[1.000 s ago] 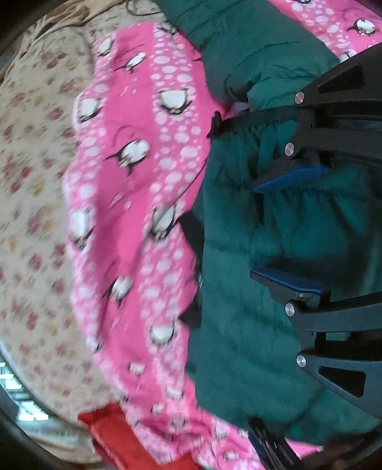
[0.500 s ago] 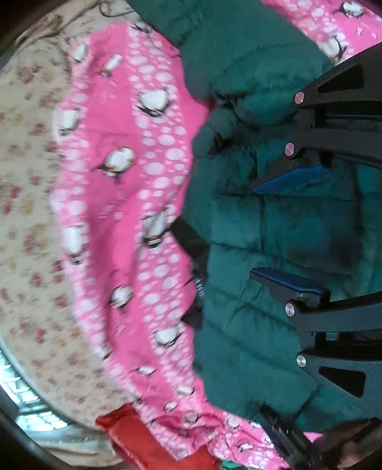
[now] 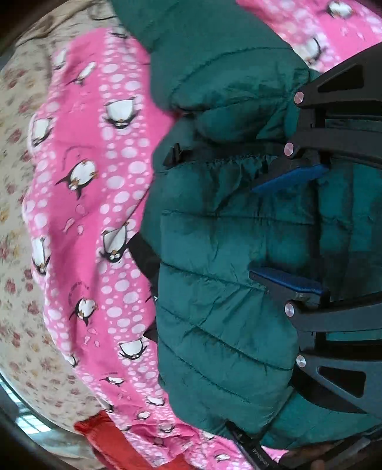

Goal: Fold large clothes

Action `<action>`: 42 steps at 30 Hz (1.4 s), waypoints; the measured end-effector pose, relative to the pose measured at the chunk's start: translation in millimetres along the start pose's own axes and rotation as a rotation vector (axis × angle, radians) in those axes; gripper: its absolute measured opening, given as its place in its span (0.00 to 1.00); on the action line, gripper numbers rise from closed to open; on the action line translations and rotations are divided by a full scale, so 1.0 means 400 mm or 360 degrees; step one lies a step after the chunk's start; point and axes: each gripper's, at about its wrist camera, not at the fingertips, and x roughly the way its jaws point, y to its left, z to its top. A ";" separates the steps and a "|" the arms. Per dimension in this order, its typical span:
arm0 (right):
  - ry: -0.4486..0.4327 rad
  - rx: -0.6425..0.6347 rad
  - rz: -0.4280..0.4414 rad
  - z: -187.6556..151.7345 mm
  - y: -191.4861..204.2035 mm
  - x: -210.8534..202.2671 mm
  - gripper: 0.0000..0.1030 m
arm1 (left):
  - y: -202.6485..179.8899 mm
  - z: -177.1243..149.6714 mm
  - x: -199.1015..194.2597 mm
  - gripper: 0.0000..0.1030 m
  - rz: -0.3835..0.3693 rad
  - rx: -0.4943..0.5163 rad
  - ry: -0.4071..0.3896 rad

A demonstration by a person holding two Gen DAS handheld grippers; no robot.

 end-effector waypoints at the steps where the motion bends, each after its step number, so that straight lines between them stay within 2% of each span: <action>1: -0.0002 0.0008 0.0008 -0.001 -0.003 -0.006 0.49 | 0.005 0.001 0.001 0.76 -0.0014 -0.0016 0.0005; 3: -0.0017 0.0030 0.0025 -0.003 -0.008 -0.031 0.49 | 0.006 0.002 -0.010 0.76 -0.0022 -0.0021 0.0000; 8: -0.0170 0.0095 0.0041 -0.008 -0.021 -0.114 0.49 | -0.019 0.002 -0.074 0.76 -0.0031 0.0022 -0.0052; 9: -0.0149 0.0082 0.0023 -0.010 -0.018 -0.107 0.49 | -0.029 0.000 -0.091 0.76 -0.0037 0.0031 -0.0067; 11: -0.0018 0.0028 -0.0044 -0.021 -0.008 -0.060 0.49 | -0.052 -0.003 -0.120 0.76 -0.0041 0.0071 -0.0092; 13: 0.0032 0.0010 -0.0045 -0.029 -0.003 -0.039 0.49 | -0.081 -0.008 -0.148 0.76 -0.0023 0.0141 -0.0120; 17: -0.0066 0.0035 0.0006 -0.036 0.006 -0.094 0.49 | -0.136 -0.022 -0.191 0.76 -0.0003 0.0252 -0.0182; 26: -0.0147 -0.0004 0.0009 -0.048 0.011 -0.193 0.54 | -0.213 -0.041 -0.229 0.76 -0.0086 0.0263 -0.0200; 28: -0.0167 -0.0011 0.0011 -0.050 0.010 -0.209 0.60 | -0.231 -0.045 -0.236 0.76 -0.0094 0.0271 -0.0205; 30: -0.0189 -0.0011 0.0017 -0.052 0.006 -0.223 0.61 | -0.245 -0.048 -0.241 0.76 -0.0096 0.0280 -0.0210; 42: -0.0204 0.0033 -0.0008 -0.066 -0.048 -0.256 0.61 | -0.319 -0.070 -0.257 0.76 -0.0112 0.0330 -0.0227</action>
